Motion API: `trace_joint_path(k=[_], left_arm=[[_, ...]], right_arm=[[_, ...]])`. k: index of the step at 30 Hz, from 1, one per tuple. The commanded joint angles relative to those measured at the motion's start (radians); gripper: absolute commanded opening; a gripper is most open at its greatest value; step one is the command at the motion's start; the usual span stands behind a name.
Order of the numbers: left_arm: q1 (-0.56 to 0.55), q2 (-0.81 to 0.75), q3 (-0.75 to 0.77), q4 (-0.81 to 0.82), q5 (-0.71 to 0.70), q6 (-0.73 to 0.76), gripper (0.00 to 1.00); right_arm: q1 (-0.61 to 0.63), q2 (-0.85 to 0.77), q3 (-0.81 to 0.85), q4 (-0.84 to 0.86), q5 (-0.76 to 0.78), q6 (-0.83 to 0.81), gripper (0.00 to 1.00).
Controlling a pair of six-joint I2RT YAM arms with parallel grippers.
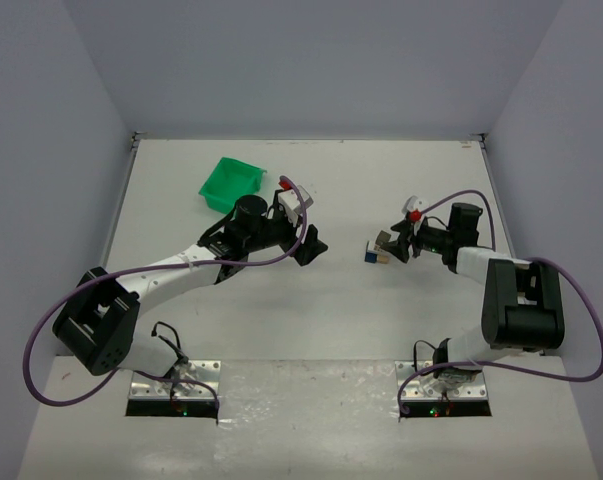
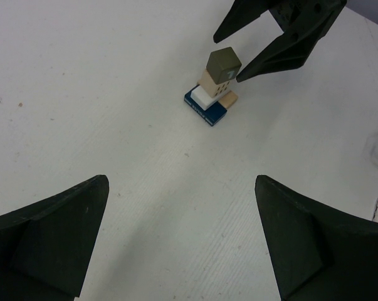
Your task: Build the wood block tower
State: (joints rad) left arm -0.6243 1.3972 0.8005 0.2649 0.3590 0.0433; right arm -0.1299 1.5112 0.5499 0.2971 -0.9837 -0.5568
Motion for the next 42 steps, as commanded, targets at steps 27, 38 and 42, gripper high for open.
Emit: trace_joint_path(k=[27,38,42], left_arm=[[0.011,0.002,0.034,0.03,0.026,-0.006,1.0],[0.011,0.002,0.034,0.028,0.025,-0.007,1.0],[0.011,0.002,0.035,0.028,0.023,-0.009,1.0]], right_arm=[[-0.008,-0.016,0.018,0.056,0.127,0.03,0.99],[-0.01,-0.014,0.018,0.072,0.148,0.042,0.99],[-0.01,-0.011,0.018,0.078,0.161,0.046,0.99]])
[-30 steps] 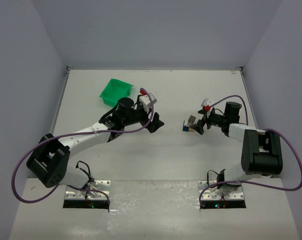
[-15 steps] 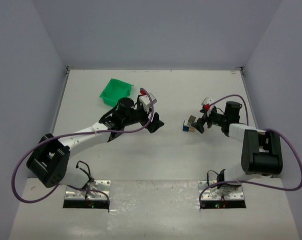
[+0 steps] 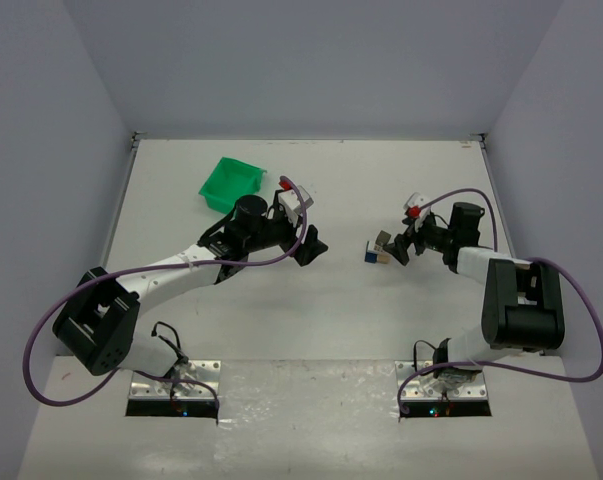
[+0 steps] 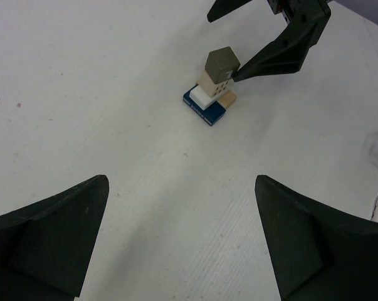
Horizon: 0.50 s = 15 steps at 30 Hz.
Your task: Build the wood block tower
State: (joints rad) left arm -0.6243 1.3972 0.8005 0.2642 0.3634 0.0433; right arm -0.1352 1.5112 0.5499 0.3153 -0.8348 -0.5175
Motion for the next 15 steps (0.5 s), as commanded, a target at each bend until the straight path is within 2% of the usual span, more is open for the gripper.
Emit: trace_joint_path(k=[1,15], left_arm=[[0.011,0.002,0.035,0.029,0.018,-0.01,1.0],[0.01,0.002,0.035,0.022,0.017,-0.012,1.0]], right_arm=[[-0.005,-0.01,0.018,0.061,0.013,0.007,0.99],[-0.009,-0.023,0.009,0.04,-0.018,-0.012,0.99]])
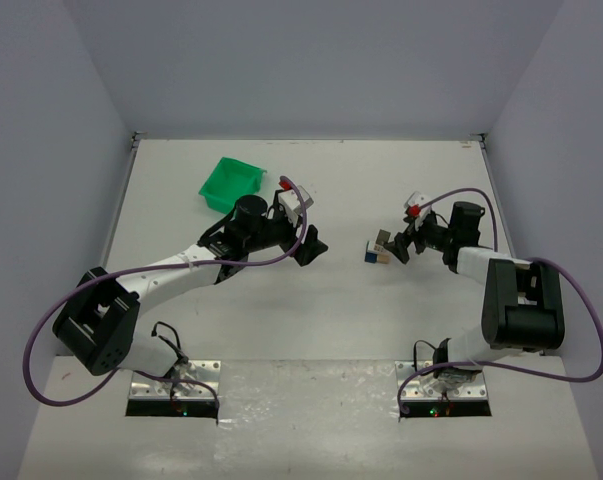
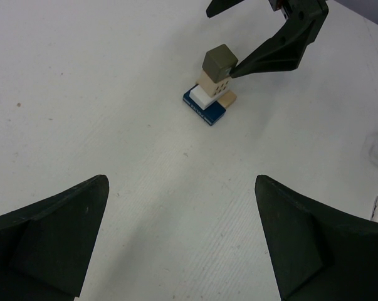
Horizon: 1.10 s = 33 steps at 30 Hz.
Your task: Build the wood block tower
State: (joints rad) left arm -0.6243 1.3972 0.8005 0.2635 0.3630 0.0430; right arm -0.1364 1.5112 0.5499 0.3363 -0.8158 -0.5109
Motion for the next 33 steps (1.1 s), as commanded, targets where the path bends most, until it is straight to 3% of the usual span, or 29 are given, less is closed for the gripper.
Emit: trace_joint_path(k=[1,10,14,17,18,20,23,27,29,31,33], left_arm=[[0.011,0.002,0.035,0.021,0.017,-0.01,1.0],[0.011,-0.018,0.02,0.005,-0.031,-0.041,1.0],[0.011,-0.061,-0.002,-0.034,-0.184,-0.14,1.0],[0.009,-0.086,0.023,-0.188,-0.414,-0.3,1.0],[0.009,-0.086,0.028,-0.201,-0.425,-0.311,1.0],[0.011,-0.092,0.069,-0.387,-0.57,-0.459,1.0],[0.01,-0.081,0.116,-0.602,-0.764,-0.58,1.0],[0.012,-0.05,0.151,-0.772,-0.866,-0.71,1.0],[0.012,-0.05,0.142,-0.809,-0.883,-0.741,1.0],[0.014,-0.062,0.105,-0.797,-0.889,-0.758,1.0],[0.019,-0.063,0.091,-0.781,-0.898,-0.765,1.0]], right_arm=[[-0.007,-0.031,0.008,0.001,-0.057,-0.031,0.99],[-0.008,-0.125,-0.002,-0.066,-0.096,-0.083,0.99],[-0.008,-0.184,0.011,-0.107,-0.088,-0.087,0.99],[-0.007,-0.257,0.023,-0.111,-0.063,-0.052,0.99],[-0.008,-0.273,0.031,-0.11,-0.061,-0.044,0.99],[-0.008,-0.301,0.074,-0.09,-0.022,0.042,0.99],[-0.004,-0.307,0.141,-0.07,0.017,0.219,0.99],[0.011,-0.275,0.265,-0.05,0.06,0.473,0.99],[0.062,-0.258,0.301,-0.033,0.138,0.535,0.99],[0.244,-0.261,0.349,-0.048,0.431,0.474,0.99],[0.313,-0.249,0.385,-0.081,0.548,0.459,0.99]])
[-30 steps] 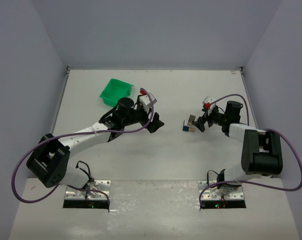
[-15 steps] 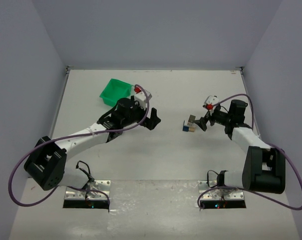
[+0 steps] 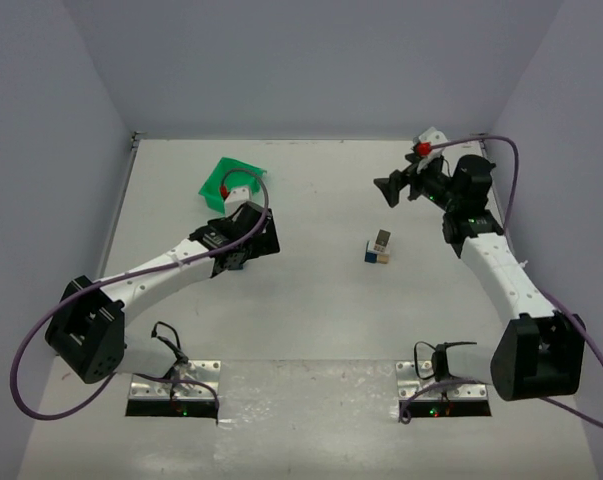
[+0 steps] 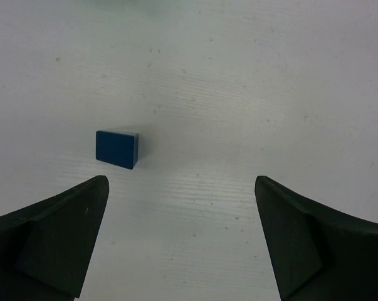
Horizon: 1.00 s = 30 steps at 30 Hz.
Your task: Build the wood block tower
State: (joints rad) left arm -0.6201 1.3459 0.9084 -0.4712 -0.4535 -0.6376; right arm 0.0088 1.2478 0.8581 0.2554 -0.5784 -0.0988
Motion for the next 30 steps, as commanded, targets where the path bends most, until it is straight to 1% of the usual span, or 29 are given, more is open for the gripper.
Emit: trace_joint_path(k=[1,3,5,6,7,9,10,12,13,16,19,21,22,26,28,30], left_arm=[[0.026,-0.009,-0.032,-0.042,-0.093,-0.095,1.0],[0.05,-0.008,-0.062,0.0,-0.068,-0.097,1.0],[0.07,-0.005,-0.088,0.051,-0.036,-0.074,0.96],[0.075,-0.001,-0.096,0.068,-0.033,-0.063,0.95],[0.081,0.007,-0.1,0.084,-0.033,-0.059,0.92],[0.098,0.047,-0.088,0.089,-0.029,-0.05,0.89],[0.102,0.064,-0.079,0.087,-0.028,-0.044,0.87],[0.109,0.106,-0.066,0.08,-0.025,-0.039,0.84],[0.109,0.107,-0.066,0.082,-0.02,-0.034,0.83],[0.117,0.152,-0.063,0.094,-0.018,-0.017,0.72],[0.119,0.19,-0.039,0.093,-0.021,-0.003,0.6],[0.119,0.2,-0.034,0.095,-0.019,0.001,0.53],[0.119,0.207,-0.032,0.095,-0.016,0.001,0.45],[0.119,0.227,-0.031,0.097,-0.009,0.004,0.24],[0.119,0.234,-0.031,0.097,-0.008,0.009,0.19],[0.119,0.236,-0.027,0.093,-0.008,0.01,0.05]], right_arm=[[0.217,0.032,0.108,-0.032,0.381,0.094,0.99],[0.24,0.076,0.166,-0.103,0.381,0.197,0.99],[0.276,0.116,0.198,-0.133,0.444,0.255,0.99],[0.299,0.133,0.24,-0.185,0.47,0.241,0.99],[0.332,0.152,0.27,-0.221,0.537,0.235,0.99],[0.394,0.189,0.308,-0.265,0.622,0.249,0.99],[0.406,0.197,0.318,-0.285,0.651,0.263,0.99],[0.416,0.205,0.286,-0.285,0.696,0.318,0.99],[0.416,0.205,0.268,-0.286,0.697,0.319,0.99],[0.419,0.21,0.201,-0.301,0.799,0.371,0.99],[0.419,0.216,0.163,-0.332,0.867,0.397,0.99],[0.418,0.22,0.154,-0.345,0.867,0.402,0.99],[0.419,0.221,0.15,-0.347,0.863,0.404,0.99],[0.419,0.219,0.134,-0.343,0.854,0.402,0.99],[0.419,0.214,0.131,-0.341,0.853,0.396,0.99],[0.419,0.207,0.125,-0.339,0.855,0.394,0.99]])
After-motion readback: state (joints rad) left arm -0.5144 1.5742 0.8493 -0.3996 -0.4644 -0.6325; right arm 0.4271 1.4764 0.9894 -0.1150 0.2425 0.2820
